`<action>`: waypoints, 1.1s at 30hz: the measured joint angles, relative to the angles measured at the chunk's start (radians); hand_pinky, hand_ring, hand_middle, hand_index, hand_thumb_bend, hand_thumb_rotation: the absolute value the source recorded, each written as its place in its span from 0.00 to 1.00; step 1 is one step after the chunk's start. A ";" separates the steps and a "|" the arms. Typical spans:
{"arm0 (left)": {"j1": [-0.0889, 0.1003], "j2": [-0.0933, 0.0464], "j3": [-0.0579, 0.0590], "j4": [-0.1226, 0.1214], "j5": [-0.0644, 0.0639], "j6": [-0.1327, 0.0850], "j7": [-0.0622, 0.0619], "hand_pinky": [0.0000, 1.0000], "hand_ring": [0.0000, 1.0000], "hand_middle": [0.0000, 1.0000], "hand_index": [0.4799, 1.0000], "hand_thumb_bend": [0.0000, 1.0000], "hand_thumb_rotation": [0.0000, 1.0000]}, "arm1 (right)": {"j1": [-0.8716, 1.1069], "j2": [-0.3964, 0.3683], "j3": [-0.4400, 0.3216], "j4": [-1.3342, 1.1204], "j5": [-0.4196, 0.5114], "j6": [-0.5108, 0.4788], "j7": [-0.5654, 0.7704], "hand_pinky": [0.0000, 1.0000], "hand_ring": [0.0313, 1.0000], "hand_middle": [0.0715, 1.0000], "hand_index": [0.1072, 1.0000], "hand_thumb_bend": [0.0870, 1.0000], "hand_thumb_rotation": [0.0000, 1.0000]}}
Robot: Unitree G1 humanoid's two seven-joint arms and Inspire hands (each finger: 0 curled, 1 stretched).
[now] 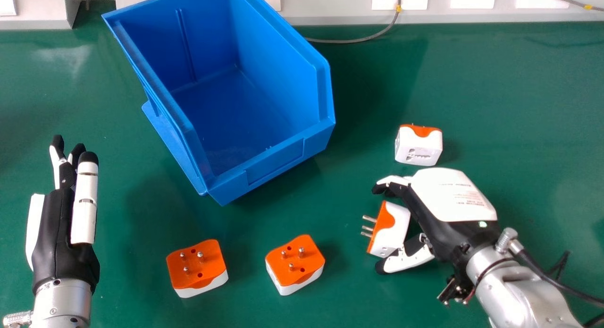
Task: Pick all objects and put in blue box
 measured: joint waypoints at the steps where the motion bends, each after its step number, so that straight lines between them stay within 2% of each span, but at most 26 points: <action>1: 0.000 0.000 0.000 -0.001 0.000 0.001 0.000 1.00 1.00 1.00 0.98 0.25 0.95 | -0.002 0.000 0.001 -0.003 0.000 0.003 0.006 0.58 0.67 0.71 0.71 0.55 0.15; 7: 0.000 -0.001 0.000 -0.006 0.000 0.014 0.006 1.00 1.00 1.00 0.98 0.24 0.95 | -0.014 -0.004 0.007 -0.017 -0.004 0.024 0.032 0.56 0.64 0.69 0.69 0.55 0.11; 11: 0.000 -0.004 0.000 -0.029 0.000 0.024 0.008 1.00 1.00 1.00 0.98 0.25 0.95 | -0.021 -0.004 0.009 -0.025 -0.005 0.038 0.048 0.55 0.63 0.67 0.67 0.55 0.09; 16: 0.005 -0.007 -0.001 -0.041 0.000 0.034 0.009 1.00 1.00 1.00 0.98 0.25 0.95 | -0.024 -0.004 0.010 -0.026 -0.005 0.043 0.052 0.53 0.61 0.65 0.65 0.55 0.06; 19: 0.006 -0.014 -0.001 -0.047 0.000 0.037 0.010 1.00 1.00 1.00 0.98 0.25 0.95 | -0.024 -0.004 0.008 -0.029 -0.006 0.046 0.052 0.49 0.56 0.60 0.57 0.52 0.06; 21: 0.008 -0.016 -0.001 -0.054 0.000 0.043 0.010 1.00 1.00 1.00 0.98 0.25 0.95 | -0.019 -0.007 0.008 -0.035 -0.008 0.046 0.049 0.49 0.56 0.60 0.57 0.52 0.06; 23: 0.008 -0.017 -0.001 -0.061 0.000 0.047 0.010 1.00 1.00 1.00 0.98 0.25 0.96 | -0.015 -0.011 0.010 -0.037 -0.008 0.041 0.036 0.43 0.50 0.55 0.52 0.50 0.04; 33: 0.008 -0.017 -0.002 -0.064 0.001 0.056 0.010 1.00 1.00 1.00 0.98 0.24 0.96 | -0.013 -0.018 0.015 -0.029 -0.007 0.029 0.007 0.37 0.42 0.51 0.46 0.48 0.01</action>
